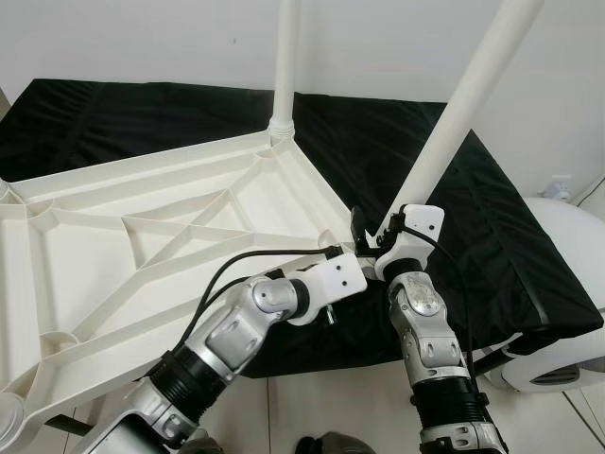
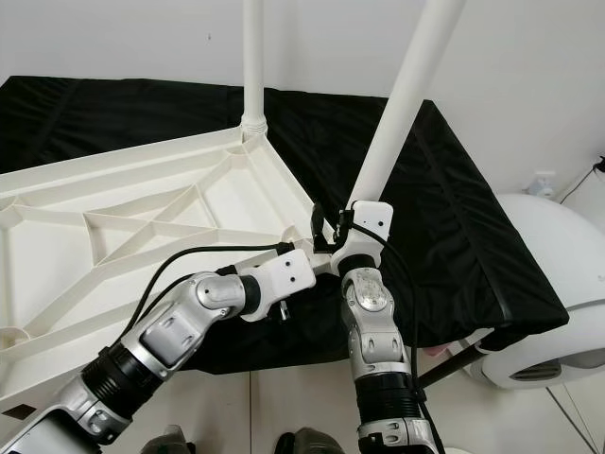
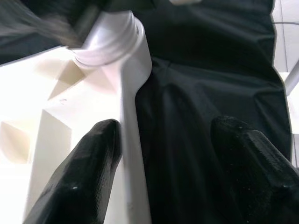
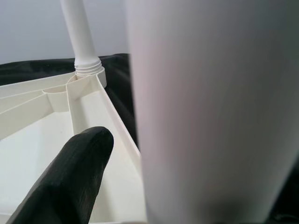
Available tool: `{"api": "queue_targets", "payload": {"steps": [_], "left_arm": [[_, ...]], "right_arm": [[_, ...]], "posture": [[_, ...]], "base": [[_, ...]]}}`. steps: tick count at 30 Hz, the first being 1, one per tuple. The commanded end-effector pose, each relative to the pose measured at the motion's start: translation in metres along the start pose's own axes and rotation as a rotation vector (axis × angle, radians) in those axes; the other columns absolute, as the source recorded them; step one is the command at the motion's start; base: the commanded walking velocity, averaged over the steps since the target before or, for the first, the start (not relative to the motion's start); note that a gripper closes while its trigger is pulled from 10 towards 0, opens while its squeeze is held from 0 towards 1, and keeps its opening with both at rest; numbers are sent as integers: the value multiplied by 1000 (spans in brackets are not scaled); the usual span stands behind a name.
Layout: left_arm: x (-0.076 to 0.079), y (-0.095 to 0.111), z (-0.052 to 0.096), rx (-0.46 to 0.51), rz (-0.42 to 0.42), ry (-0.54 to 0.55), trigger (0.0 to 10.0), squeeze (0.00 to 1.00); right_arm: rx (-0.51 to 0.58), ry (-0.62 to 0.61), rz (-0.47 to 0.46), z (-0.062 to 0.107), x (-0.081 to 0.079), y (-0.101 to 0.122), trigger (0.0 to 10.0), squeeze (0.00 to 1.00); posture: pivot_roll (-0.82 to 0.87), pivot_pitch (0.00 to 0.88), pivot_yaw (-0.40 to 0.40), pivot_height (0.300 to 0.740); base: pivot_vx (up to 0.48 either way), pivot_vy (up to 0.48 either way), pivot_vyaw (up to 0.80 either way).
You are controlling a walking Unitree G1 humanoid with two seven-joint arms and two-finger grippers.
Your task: Building children table
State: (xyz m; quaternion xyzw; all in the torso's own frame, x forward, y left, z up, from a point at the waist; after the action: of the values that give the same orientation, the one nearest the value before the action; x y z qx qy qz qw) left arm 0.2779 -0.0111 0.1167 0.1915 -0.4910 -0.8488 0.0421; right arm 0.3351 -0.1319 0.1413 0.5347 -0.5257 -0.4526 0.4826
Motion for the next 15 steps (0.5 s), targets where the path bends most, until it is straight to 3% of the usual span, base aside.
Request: {"api": "queue_targets", "payload": {"steps": [1,5,7,8,12,14,15], "left_arm": [[-7,8,7,30,-6,-8,10000,0],[-21,6,18,30,9,44,10000,0],[-35,5,31,36,26,100,10000,0],[-35,5,31,36,26,100,10000,0],[-64,-3,60,44,61,199,10000,0],[-64,-3,60,44,61,199,10000,0],[-71,-6,68,47,81,226,10000,0]], "right_arm": [[1,-8,-7,1,4,0,10000,0],[-18,-15,9,-1,7,-3,10000,0],[-29,-21,16,-2,11,-5,10000,0],[-29,-21,16,-2,11,-5,10000,0],[-22,-29,24,-6,19,-2,10000,0],[-22,-29,24,-6,19,-2,10000,0],[-20,-31,26,-8,22,-2,10000,0]], "posture": [[19,0,-84,740],[16,0,-81,740],[16,0,-80,740],[16,0,-80,740],[20,7,-79,740],[20,7,-79,740],[28,7,-87,740]], "base": [[0,0,0],[0,0,0],[0,0,0],[0,0,0],[0,0,0],[0,0,0],[0,0,0]]}}
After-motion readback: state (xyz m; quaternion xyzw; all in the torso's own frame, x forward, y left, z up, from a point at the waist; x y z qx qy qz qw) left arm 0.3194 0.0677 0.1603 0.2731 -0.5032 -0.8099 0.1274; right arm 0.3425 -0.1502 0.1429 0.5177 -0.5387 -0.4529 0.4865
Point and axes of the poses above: a point about 5 cm out from each wrist's last joint towards the gripper, its own z axis pointing back from the gripper into the wrist, its own y axis along the axis of the wrist's last joint, x = y × z, the point moved 3 cm from there along -z, pointing out of the wrist towards the gripper, and after that the axes turned 3 degrees about z, right-handed, at the moved point
